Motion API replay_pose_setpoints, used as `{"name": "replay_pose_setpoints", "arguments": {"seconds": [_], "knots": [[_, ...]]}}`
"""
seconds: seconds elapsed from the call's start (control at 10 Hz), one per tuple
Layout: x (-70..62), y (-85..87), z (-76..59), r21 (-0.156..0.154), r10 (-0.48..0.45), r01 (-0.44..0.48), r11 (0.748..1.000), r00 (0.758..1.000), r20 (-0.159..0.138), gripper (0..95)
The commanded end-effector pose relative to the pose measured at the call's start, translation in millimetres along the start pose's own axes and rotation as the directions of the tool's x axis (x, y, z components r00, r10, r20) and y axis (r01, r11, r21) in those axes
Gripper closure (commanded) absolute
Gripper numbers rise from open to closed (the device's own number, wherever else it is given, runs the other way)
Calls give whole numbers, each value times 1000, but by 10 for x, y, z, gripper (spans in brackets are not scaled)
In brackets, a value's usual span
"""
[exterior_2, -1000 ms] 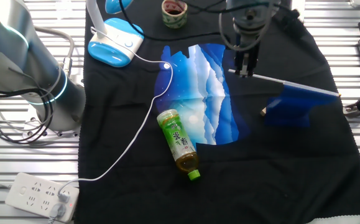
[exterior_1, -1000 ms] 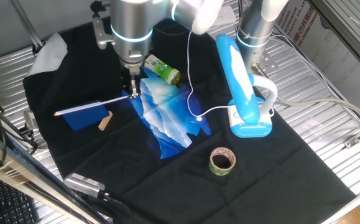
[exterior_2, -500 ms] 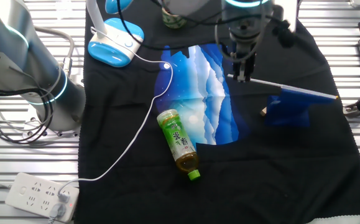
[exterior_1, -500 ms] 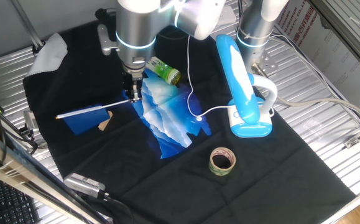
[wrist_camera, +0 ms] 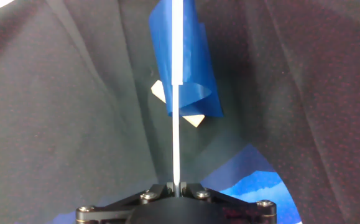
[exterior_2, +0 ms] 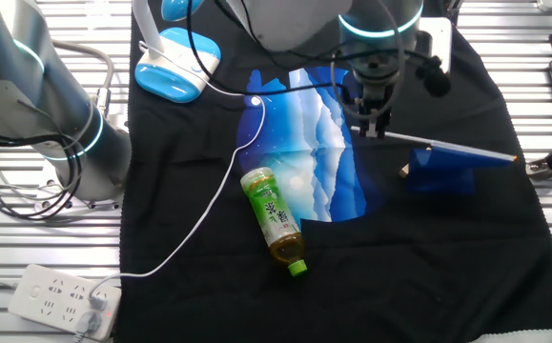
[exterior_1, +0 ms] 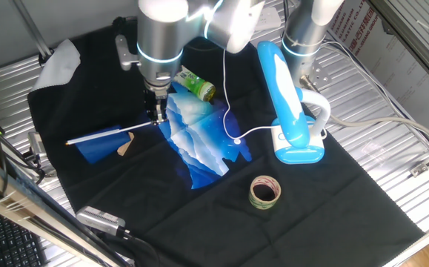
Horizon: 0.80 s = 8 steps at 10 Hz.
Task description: Wave the flag
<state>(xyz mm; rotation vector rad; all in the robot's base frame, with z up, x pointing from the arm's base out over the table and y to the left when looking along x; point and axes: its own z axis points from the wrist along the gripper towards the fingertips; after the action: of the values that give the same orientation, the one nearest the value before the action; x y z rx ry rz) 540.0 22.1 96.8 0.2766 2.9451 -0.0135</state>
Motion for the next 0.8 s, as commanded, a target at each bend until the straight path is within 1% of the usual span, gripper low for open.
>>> {"name": "replay_pose_setpoints", "arguments": {"seconds": [0.1, 0.4, 0.6, 0.7, 0.8], "knots": [[-7, -2, 76, -5, -4, 4, 1000, 1000, -8, 950], [-24, 35, 182, -3, -1, 1, 1000, 1000, -6, 950], [-34, 56, 292, -4, 0, 0, 1000, 1000, 4, 950], [-35, 56, 316, -3, 0, 0, 1000, 1000, 4, 950], [-36, 53, 372, -4, -2, 2, 1000, 1000, 7, 950]]}}
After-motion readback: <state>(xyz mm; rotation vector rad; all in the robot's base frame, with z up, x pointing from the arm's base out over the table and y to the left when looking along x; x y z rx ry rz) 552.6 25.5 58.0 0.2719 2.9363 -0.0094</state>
